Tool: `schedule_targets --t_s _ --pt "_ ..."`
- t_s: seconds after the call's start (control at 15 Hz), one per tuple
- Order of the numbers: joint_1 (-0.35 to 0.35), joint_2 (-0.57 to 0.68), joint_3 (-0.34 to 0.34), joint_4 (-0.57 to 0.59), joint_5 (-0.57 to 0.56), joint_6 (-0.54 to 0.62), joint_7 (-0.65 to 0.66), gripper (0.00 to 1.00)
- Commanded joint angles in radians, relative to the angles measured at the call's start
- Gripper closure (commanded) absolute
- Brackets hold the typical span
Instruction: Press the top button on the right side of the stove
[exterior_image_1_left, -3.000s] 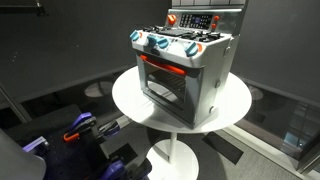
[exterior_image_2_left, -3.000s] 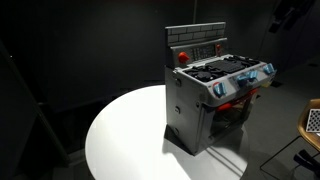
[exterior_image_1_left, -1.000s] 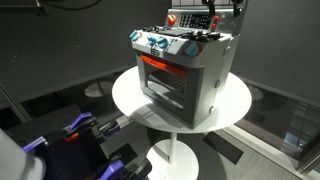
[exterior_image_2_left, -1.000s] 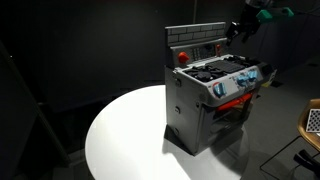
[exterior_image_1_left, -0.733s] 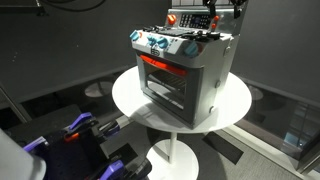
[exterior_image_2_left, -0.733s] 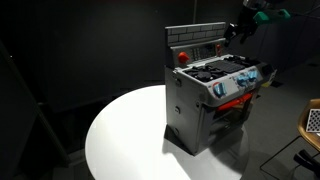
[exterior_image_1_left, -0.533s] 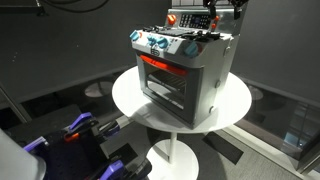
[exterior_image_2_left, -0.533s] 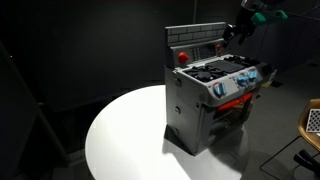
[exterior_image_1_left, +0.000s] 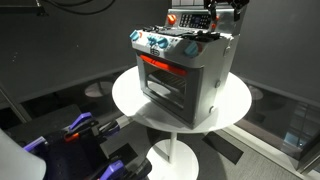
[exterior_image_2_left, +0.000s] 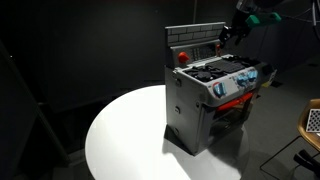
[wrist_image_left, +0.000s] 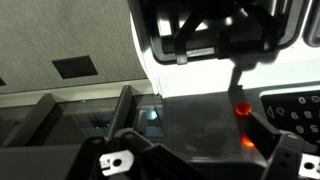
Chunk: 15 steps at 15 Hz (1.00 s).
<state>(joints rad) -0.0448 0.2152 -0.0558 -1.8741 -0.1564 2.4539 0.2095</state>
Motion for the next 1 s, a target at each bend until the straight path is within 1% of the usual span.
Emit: schedule_targets --t_s 0.0,0.27,0.47,0.67,0.93 --pt "0.018 0.034 -0.016 0.055 -0.009 -0.013 0.023 0.00" --pt "0.020 0.050 -0.020 0.074 -0.013 -0.011 0.023 0.00" --pt "0.021 0.039 -0.022 0.067 -0.012 -0.021 0.021 0.00" --pt "0.021 -0.003 -0.021 0.033 -0.008 -0.055 0.017 0.00" --pt "0.015 -0.072 -0.014 -0.012 0.006 -0.140 0.001 0.00"
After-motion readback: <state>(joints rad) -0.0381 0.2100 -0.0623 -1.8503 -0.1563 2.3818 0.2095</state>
